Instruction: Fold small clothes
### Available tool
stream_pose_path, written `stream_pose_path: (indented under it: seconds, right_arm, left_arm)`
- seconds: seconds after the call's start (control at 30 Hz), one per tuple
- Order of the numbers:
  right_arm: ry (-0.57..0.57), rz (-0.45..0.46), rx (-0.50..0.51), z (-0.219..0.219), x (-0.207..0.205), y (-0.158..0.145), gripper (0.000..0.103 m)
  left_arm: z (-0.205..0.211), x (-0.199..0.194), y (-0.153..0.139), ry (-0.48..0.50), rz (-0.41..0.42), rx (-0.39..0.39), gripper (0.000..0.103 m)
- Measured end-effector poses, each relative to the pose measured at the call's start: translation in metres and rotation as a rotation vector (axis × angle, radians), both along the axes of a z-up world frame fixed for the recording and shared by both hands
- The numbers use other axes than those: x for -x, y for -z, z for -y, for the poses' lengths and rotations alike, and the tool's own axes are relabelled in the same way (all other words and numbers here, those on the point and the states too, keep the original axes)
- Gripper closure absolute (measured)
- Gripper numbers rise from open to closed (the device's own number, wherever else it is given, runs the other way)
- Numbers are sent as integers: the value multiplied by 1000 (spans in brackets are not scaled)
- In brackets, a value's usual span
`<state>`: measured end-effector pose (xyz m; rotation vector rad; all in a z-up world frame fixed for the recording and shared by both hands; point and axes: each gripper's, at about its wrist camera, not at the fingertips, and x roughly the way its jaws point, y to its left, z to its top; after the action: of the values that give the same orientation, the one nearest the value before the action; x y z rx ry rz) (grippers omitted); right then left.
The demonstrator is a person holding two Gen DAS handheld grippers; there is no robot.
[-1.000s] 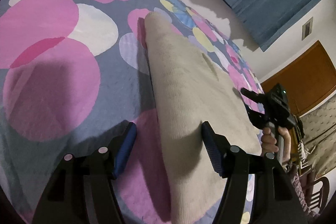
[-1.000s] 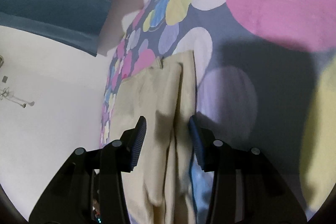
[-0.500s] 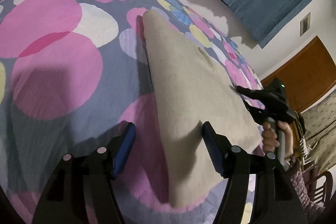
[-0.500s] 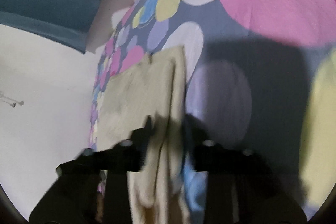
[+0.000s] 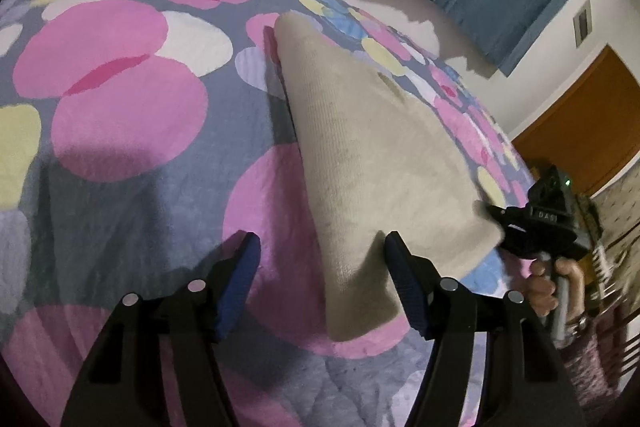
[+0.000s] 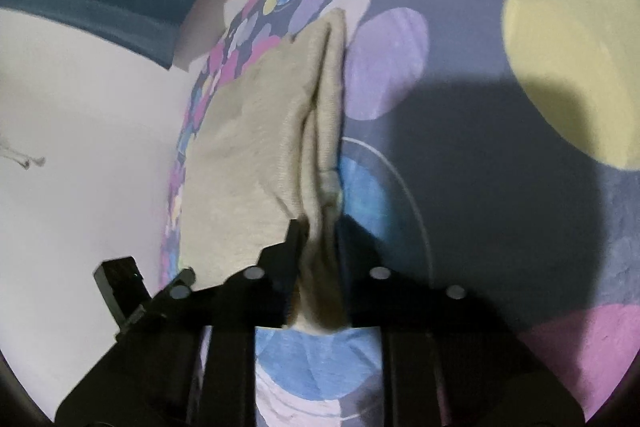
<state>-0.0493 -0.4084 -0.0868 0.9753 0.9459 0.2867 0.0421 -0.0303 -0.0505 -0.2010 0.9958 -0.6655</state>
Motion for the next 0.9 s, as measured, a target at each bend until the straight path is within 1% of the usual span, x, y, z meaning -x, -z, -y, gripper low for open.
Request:
stream_pose_path:
  seconds: [0.1, 0.3, 0.4, 0.47, 0.5, 0.57, 0.7, 0.83, 0.9]
  right_arm:
    - [8, 20, -8, 1, 7, -1, 93]
    - [32, 25, -14, -3, 8, -6, 84]
    - [36, 33, -2, -5, 14, -10, 74]
    - [36, 38, 6, -7, 17, -14, 65]
    - [35, 43, 11, -9, 18, -16, 62]
    - [34, 42, 30, -12, 20, -18, 56]
    - [35, 40, 52, -17, 22, -20, 52]
    - [32, 39, 66, -20, 25, -22, 46]
    - [28, 38, 83, -22, 27, -23, 45]
  left_arm:
    - [4, 4, -2, 3, 27, -32, 39]
    - [0, 6, -1, -21, 25, -21, 39]
    - [-1, 10, -2, -31, 31, -32, 38]
    - [-1, 15, -4, -39, 36, -43, 37]
    - [-1, 16, -4, -42, 37, -47, 37]
    - [-2, 19, -6, -48, 44, -58, 34]
    - [-3, 27, -8, -61, 57, -80, 31]
    - [-5, 34, -10, -72, 59, -98, 30]
    - [-6, 37, -10, -73, 63, -112, 29]
